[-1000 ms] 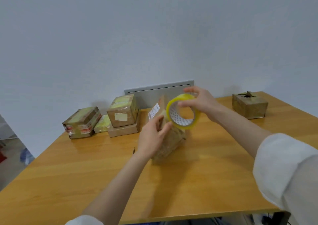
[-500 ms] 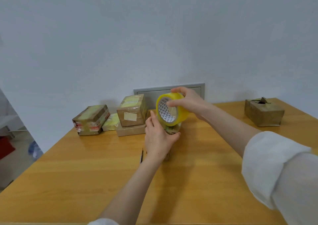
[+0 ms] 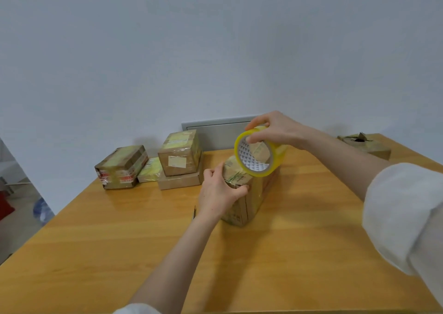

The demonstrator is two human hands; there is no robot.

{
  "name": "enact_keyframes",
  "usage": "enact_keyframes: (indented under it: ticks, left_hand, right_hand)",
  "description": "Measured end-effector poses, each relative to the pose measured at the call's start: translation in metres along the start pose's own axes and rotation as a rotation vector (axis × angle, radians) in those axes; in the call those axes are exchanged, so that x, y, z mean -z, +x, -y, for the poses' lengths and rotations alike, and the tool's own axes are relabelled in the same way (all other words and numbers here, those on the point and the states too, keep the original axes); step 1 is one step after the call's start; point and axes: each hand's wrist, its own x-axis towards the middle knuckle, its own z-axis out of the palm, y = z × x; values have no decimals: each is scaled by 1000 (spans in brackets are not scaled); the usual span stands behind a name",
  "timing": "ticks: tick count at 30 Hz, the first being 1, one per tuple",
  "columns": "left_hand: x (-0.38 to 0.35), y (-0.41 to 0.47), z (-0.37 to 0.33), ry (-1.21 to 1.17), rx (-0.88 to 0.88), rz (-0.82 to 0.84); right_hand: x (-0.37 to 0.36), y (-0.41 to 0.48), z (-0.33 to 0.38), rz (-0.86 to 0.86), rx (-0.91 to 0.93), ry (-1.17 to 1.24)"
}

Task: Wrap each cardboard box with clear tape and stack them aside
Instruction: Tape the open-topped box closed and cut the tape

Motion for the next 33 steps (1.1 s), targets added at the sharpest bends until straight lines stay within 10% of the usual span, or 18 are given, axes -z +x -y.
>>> enact_keyframes:
  ticks: [14,19,26,33]
  left_hand:
    - [1,5,-3,-5,11,59]
    - [11,11,-18,328,-218,56]
    - [9,30,-35,622,-422,456]
    - [7,35,-31,579,-402,481]
  right_hand:
    - [18,-33,-28,115,-76,8]
    - [5,-36,-40,126,-74,-62]
    - [-10,-36,-53,20,-95,-132]
    - [-19,-37,-68,-1,-105,-77]
